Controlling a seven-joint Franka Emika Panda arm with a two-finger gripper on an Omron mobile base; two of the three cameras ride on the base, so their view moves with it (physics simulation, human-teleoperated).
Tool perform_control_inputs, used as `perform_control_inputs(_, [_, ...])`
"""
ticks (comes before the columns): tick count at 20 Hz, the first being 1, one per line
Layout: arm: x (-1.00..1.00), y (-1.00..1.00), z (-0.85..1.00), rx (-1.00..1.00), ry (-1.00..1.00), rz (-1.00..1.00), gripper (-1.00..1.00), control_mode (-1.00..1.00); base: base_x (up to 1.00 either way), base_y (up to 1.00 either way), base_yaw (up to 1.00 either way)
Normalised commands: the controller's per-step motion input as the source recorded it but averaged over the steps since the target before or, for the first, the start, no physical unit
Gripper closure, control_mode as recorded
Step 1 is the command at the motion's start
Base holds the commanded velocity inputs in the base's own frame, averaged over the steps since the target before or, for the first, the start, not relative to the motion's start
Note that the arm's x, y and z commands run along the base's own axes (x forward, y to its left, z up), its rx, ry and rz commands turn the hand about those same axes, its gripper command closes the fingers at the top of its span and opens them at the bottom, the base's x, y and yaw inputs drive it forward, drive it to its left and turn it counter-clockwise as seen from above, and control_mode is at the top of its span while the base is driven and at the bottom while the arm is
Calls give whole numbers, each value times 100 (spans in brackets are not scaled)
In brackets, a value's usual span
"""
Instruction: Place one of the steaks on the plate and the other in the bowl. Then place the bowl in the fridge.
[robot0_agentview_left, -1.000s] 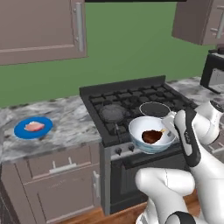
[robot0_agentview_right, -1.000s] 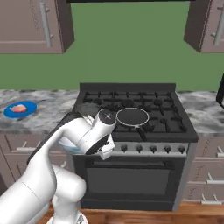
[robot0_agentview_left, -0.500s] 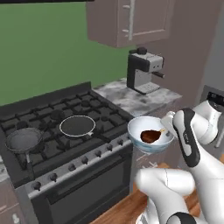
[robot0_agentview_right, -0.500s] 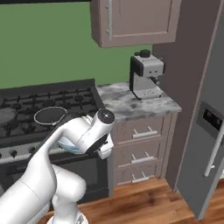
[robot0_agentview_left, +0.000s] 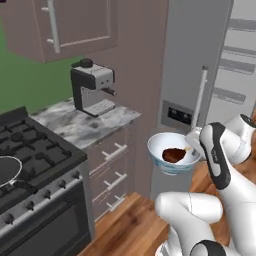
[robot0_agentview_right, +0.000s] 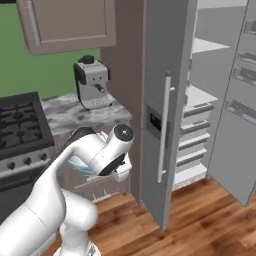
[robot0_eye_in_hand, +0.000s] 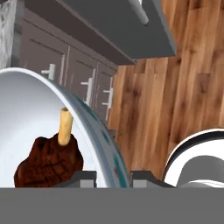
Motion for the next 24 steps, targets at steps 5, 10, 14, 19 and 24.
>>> perform_control_inputs(5, [0, 0, 0, 0, 0, 0, 100, 100, -23, -100, -23])
perform_control_inputs(10, [0, 0, 0, 0, 0, 0, 100, 100, -12, -100, -18])
perform_control_inputs(14, [0, 0, 0, 0, 0, 0, 100, 100, 31, -92, -15])
perform_control_inputs(19, [0, 0, 0, 0, 0, 0, 100, 100, 61, -62, -6])
perform_control_inputs(24, [0, 0, 0, 0, 0, 0, 100, 100, 90, -39, 7])
